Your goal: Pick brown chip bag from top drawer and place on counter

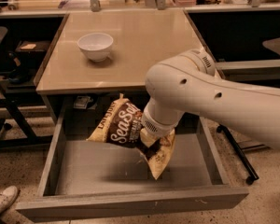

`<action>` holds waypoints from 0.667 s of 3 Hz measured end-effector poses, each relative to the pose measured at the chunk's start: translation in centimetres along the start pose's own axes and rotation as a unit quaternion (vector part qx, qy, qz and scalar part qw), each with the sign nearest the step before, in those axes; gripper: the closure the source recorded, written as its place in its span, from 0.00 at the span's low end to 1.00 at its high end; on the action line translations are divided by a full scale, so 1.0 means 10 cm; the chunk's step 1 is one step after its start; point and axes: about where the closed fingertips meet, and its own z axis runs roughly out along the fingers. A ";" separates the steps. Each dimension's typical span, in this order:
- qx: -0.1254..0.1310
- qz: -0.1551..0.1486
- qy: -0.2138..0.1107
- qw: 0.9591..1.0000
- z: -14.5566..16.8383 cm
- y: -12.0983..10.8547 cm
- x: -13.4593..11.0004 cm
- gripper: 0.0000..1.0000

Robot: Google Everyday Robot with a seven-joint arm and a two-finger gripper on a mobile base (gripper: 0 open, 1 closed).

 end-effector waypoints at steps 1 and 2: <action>0.006 0.009 -0.021 1.000 -0.43 -0.13 -0.01 1.00; 0.018 0.016 -0.035 0.999 -0.78 -0.34 -0.09 1.00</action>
Offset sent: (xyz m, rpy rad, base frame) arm 0.0630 -0.0470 0.1551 0.0587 -0.1518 -0.0812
